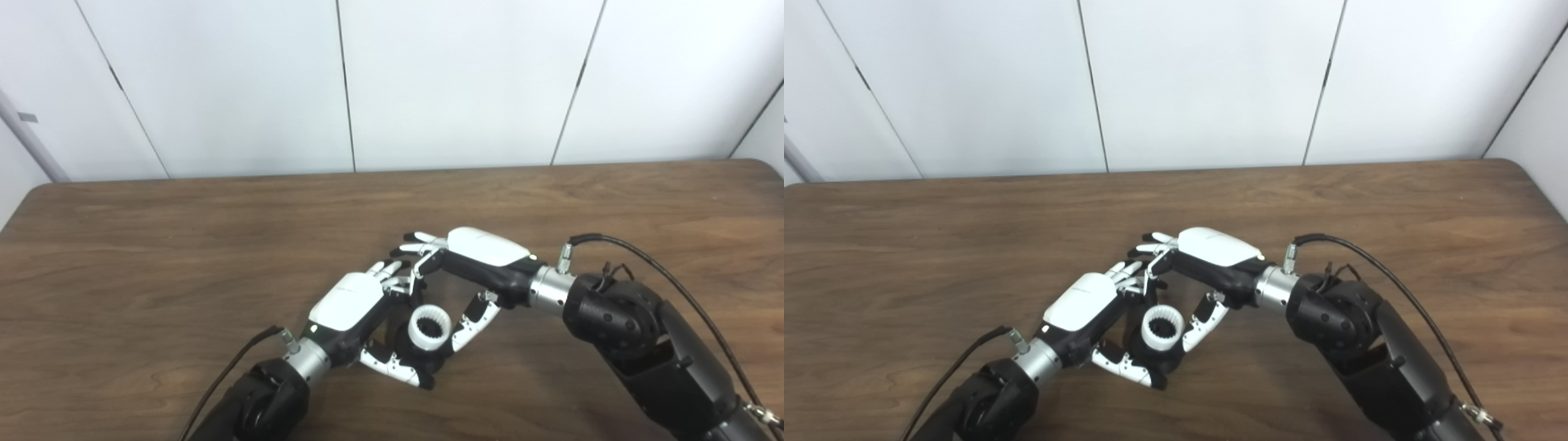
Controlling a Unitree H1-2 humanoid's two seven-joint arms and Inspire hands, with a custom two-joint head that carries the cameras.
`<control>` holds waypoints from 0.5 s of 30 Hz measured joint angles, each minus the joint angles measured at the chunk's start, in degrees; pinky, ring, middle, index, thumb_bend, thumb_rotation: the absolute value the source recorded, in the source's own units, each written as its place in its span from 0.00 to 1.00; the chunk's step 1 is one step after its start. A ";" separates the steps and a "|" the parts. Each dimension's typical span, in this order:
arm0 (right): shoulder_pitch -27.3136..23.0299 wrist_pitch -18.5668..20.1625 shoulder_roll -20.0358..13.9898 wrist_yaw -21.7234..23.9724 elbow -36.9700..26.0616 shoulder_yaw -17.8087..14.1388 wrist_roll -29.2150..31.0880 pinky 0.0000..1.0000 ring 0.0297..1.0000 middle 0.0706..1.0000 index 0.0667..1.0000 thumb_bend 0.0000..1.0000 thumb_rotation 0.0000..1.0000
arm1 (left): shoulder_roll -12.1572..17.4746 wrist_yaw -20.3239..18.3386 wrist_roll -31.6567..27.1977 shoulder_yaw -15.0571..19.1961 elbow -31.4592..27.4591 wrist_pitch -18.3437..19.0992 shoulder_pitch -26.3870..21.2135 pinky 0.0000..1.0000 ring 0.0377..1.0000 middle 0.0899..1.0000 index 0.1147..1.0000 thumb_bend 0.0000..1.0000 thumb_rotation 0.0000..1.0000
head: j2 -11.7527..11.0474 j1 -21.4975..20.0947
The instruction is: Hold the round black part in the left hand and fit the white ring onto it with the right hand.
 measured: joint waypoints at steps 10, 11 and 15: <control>0.26 0.16 1.01 0.12 0.02 0.59 -0.27 0.96 1.00 0.92 0.44 0.52 0.13 | -0.43 -0.21 0.00 -0.09 -0.18 0.15 0.15 1.00 0.99 0.84 0.41 0.52 0.05 | -0.09 0.18; 0.26 0.16 1.03 0.12 0.03 0.60 -0.36 0.96 1.00 0.92 0.44 0.52 0.13 | -0.46 -0.22 0.00 -0.10 -0.18 0.15 0.15 1.00 0.99 0.84 0.41 0.52 0.05 | -0.17 0.26; 0.40 0.12 1.39 0.13 0.07 0.73 -0.60 0.97 1.00 0.92 0.44 0.52 0.13 | -0.49 -0.16 0.00 -0.13 -0.17 0.13 0.16 1.00 0.98 0.84 0.41 0.52 0.05 | -0.18 0.35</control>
